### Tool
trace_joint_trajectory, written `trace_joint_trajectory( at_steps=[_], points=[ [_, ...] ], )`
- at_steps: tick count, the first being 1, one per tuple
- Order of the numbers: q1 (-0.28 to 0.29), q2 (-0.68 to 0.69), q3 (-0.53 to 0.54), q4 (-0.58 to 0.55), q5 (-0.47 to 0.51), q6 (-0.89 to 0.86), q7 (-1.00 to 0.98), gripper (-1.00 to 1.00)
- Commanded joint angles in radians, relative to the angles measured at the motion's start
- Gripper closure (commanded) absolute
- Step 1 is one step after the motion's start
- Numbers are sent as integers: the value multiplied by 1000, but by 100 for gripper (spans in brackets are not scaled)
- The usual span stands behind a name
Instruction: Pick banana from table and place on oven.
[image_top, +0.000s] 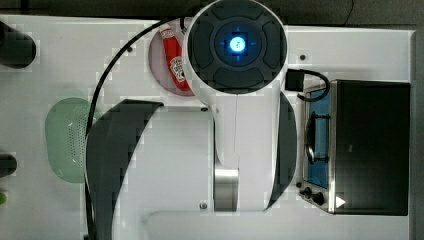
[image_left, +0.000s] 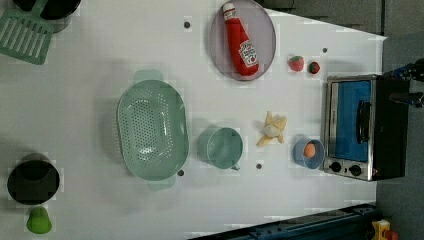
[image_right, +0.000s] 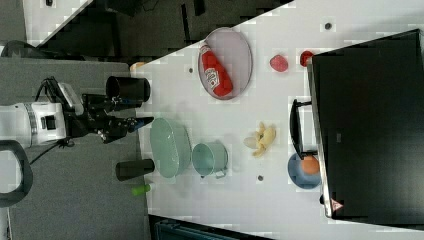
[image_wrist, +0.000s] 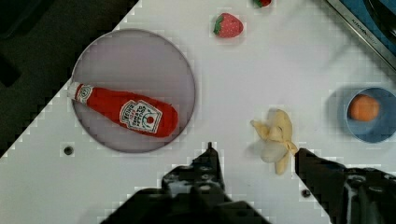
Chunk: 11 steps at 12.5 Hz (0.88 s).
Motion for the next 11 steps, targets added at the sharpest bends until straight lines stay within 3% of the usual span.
trace_joint_trajectory(
  at_steps=[1,3,7,11],
  points=[
    [-26,-376,-54,-268,-5,-129,13,-59],
    [-26,-376,-53,-268,-5,-129,13,-100],
    [-26,-335,-52,-292,-5,-103,13,-100],
    [-25,-244,-51,-389,-5,60,13,-100]
  ],
)
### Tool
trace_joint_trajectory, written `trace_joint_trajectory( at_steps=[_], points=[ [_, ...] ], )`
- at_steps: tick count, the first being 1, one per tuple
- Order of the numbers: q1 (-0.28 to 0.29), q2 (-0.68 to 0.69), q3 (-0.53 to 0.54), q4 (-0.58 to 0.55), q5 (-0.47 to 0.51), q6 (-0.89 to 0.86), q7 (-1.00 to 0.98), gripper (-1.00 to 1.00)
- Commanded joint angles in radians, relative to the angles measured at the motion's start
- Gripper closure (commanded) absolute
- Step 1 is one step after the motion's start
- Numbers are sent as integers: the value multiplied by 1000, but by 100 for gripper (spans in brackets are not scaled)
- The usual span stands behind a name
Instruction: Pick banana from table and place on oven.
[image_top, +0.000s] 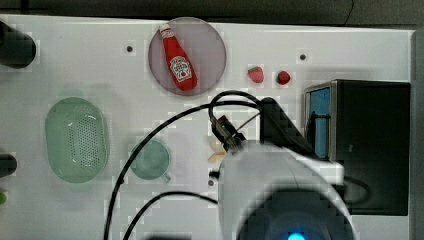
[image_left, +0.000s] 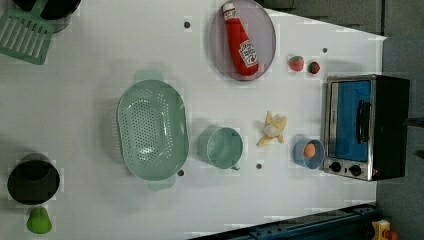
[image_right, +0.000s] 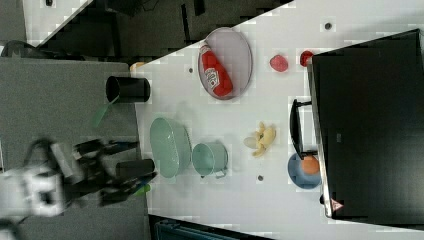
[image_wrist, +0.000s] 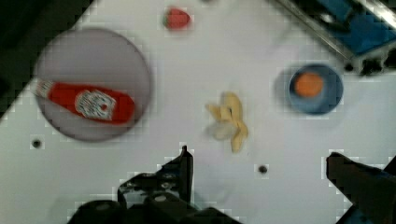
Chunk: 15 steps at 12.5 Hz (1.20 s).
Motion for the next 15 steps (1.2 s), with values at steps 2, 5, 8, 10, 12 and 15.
trace_joint_trajectory(
  at_steps=[2,5,8,10,12,15],
  points=[
    [-2,129,-7,-160,4,175,4,-100],
    [-2,213,-3,-258,4,387,4,-100],
    [-1,328,13,-307,4,529,6,-100],
    [-1,414,29,-309,4,592,6,-100],
    [-1,492,44,-309,4,648,8,-100],
    [-1,581,58,-317,4,726,12,-100]
  ],
)
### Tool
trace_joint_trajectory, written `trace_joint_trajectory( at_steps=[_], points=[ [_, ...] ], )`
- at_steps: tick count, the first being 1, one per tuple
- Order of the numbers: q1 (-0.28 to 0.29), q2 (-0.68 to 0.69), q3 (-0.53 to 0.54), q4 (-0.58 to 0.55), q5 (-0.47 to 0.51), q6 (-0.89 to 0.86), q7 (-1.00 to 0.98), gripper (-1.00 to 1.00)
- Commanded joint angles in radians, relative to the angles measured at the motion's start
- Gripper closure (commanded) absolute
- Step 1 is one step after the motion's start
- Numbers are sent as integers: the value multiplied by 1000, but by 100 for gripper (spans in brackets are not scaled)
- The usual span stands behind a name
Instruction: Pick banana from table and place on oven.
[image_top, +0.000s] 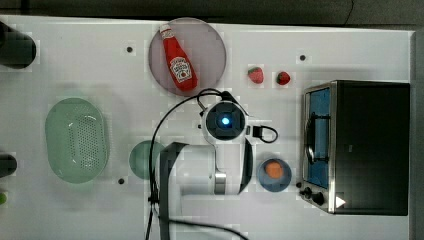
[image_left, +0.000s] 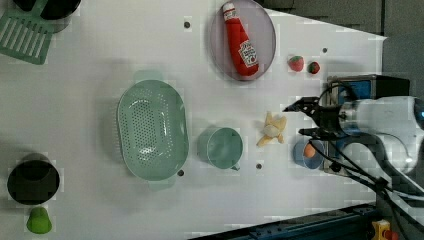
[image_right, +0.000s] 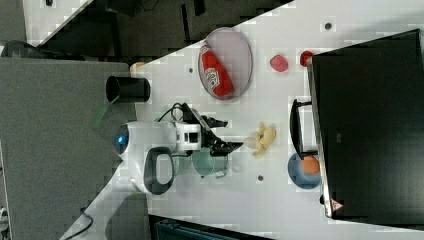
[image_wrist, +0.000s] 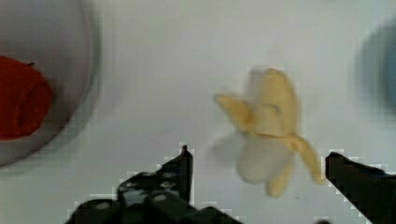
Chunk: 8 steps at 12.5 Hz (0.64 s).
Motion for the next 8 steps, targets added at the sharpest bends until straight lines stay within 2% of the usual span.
trace_joint_trajectory(
  at_steps=[1,4,5,8],
  points=[
    [6,63,9,-39,-7,63,11,-100],
    [6,110,14,-67,-7,136,12,-100],
    [6,123,16,-74,-7,160,12,-92],
    [6,150,17,-76,-7,220,12,-18]
  ],
)
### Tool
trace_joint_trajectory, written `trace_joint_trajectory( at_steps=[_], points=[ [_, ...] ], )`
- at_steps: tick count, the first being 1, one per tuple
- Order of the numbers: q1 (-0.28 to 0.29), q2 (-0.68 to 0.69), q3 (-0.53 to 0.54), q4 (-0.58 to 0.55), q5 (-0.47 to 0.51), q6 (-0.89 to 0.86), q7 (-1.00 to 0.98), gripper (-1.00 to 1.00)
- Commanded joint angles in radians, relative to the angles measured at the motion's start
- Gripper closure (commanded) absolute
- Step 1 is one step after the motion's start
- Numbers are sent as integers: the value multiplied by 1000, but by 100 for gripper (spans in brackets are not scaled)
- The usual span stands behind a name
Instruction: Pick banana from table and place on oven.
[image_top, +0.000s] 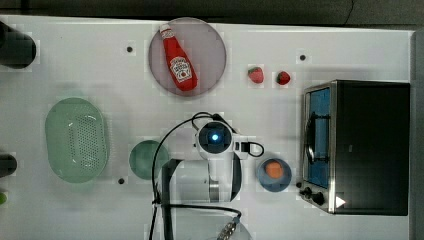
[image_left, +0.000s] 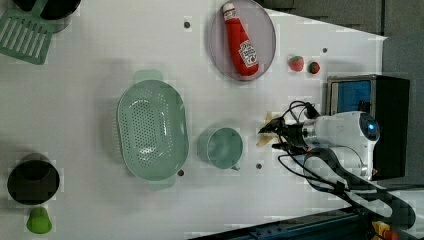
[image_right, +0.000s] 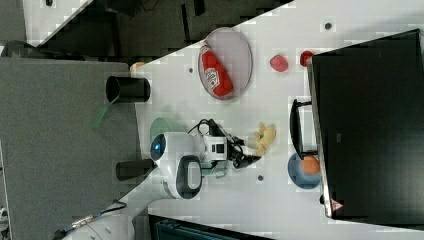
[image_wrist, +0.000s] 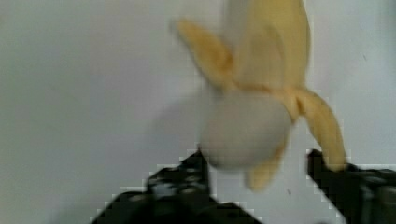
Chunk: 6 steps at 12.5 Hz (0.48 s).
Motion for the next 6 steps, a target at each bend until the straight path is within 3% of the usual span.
trace_joint_trajectory(
  at_steps=[1,3,6],
  points=[
    [-5,-6,14,27,22,41,12,6],
    [-5,-2,14,28,22,41,12,50],
    [-5,-10,15,30,22,40,12,58]
  ],
)
